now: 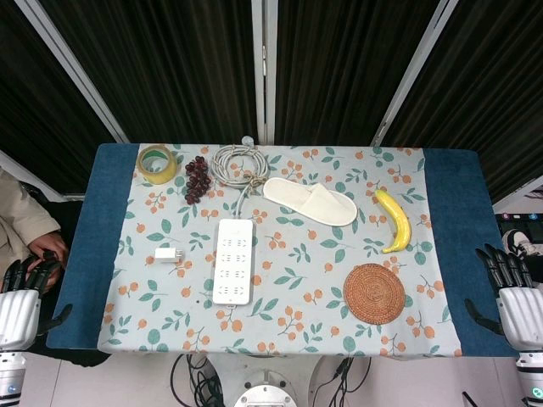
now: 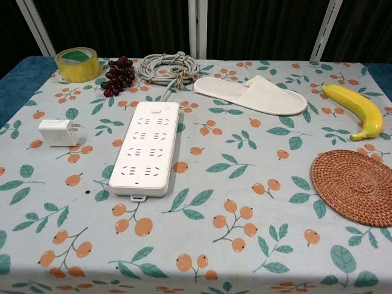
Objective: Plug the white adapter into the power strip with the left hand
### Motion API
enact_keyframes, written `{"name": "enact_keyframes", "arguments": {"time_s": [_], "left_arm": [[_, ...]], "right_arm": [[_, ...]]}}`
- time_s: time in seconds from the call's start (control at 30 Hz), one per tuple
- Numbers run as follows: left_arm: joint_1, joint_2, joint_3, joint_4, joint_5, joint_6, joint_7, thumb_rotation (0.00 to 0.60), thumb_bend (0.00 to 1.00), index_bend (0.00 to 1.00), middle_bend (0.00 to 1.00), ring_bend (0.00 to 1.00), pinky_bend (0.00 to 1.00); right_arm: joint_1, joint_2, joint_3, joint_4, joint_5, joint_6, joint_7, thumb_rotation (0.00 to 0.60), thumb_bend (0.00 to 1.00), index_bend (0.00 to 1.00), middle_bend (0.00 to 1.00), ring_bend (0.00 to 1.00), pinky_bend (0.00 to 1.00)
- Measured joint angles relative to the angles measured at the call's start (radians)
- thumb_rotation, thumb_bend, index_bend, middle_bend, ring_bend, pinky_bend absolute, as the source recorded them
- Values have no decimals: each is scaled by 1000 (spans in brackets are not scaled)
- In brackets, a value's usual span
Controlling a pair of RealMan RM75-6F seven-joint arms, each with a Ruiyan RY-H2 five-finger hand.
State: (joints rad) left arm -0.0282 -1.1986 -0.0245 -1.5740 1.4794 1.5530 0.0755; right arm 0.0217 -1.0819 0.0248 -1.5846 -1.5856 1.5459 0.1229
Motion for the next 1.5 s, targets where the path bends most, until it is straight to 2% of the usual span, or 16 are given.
{"name": "enact_keyframes", "arguments": {"time_s": [0.4,0.5,0.67,0.83,1.03,1.5], "left_arm": [[-29,2,-9,1,15,-39,-41,600,181,171,155,34,0],[-73,2,-20,6,33,-84,-85,600,180,177,155,34,0],[-184,-20,-51,32,48,-214,-183,600,181,191,174,37,11],[-299,-94,-90,122,28,-356,-307,600,199,224,232,85,42],[-385,-214,-107,256,-12,-465,-371,600,204,232,250,94,46],[-404,-373,-85,422,-40,-462,-450,600,204,361,378,195,75]], "right_arm": [[5,7,5,-7,-9,8,-7,600,240,0,0,0,0],[10,11,9,-10,-20,12,-9,600,240,0,0,0,0],[23,18,15,-21,-38,16,-15,600,239,0,0,0,0],[25,20,16,-25,-36,17,-15,600,239,0,0,0,0],[24,18,17,-22,-22,11,-13,600,239,0,0,0,0],[27,12,17,-18,-2,-5,-13,600,238,0,0,0,0]]}}
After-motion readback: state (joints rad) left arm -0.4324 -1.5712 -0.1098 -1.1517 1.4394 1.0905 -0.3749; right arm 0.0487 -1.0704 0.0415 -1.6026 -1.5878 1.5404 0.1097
